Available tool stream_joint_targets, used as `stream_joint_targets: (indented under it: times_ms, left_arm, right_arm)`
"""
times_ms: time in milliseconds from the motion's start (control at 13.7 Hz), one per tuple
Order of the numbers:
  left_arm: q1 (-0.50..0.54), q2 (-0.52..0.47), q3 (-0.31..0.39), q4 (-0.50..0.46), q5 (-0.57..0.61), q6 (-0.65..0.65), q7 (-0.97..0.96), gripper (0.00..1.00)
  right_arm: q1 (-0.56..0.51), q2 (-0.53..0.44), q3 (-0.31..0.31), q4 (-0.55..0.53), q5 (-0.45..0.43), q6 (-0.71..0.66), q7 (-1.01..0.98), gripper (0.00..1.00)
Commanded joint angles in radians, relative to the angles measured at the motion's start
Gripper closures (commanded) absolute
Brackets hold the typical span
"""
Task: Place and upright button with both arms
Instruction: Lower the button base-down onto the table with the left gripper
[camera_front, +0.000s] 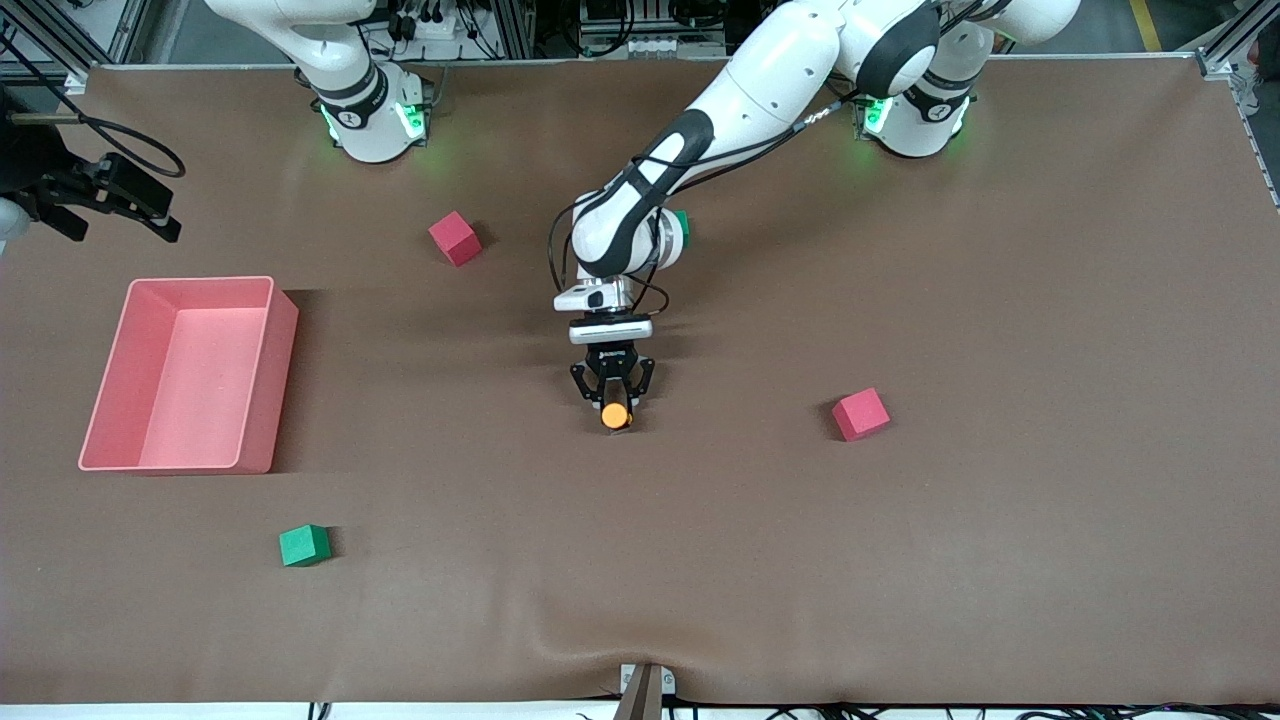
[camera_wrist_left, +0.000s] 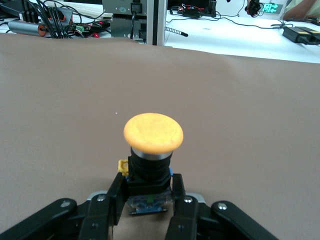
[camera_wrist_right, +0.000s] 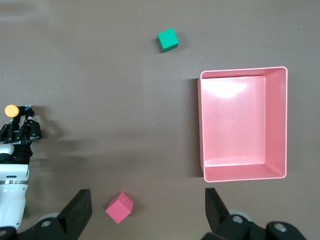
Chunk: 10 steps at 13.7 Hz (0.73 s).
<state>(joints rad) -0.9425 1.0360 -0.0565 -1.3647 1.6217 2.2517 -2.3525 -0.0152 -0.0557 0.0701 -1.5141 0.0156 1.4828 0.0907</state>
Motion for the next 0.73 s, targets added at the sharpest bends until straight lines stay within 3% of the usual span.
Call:
stream_joint_targets:
  times_ms: [0, 73, 219, 439, 658]
  left_arm:
    - [-0.001, 0.071, -0.016, 0.076, 0.078, 0.006, -0.060, 0.92]
    - [-0.002, 0.078, -0.016, 0.075, 0.078, 0.006, -0.060, 0.89]
    - [-0.010, 0.070, -0.016, 0.073, 0.070, 0.006, -0.056, 0.00]
    - [-0.010, 0.061, -0.025, 0.067, 0.028, 0.003, -0.054, 0.00]
    - [-0.025, 0.007, -0.028, 0.050, -0.167, 0.002, 0.022, 0.00]
  right_arm:
    - [-0.025, 0.001, 0.014, 0.006, 0.004, -0.006, -0.012, 0.00]
    - [-0.025, 0.001, 0.014, 0.006, 0.004, -0.006, -0.012, 0.00]
    - [-0.025, 0.001, 0.014, 0.006, 0.004, -0.006, -0.012, 0.00]
    - [-0.025, 0.001, 0.014, 0.006, 0.004, -0.006, -0.012, 0.00]
    - [-0.026, 0.001, 0.014, 0.006, 0.004, -0.006, -0.012, 0.00]
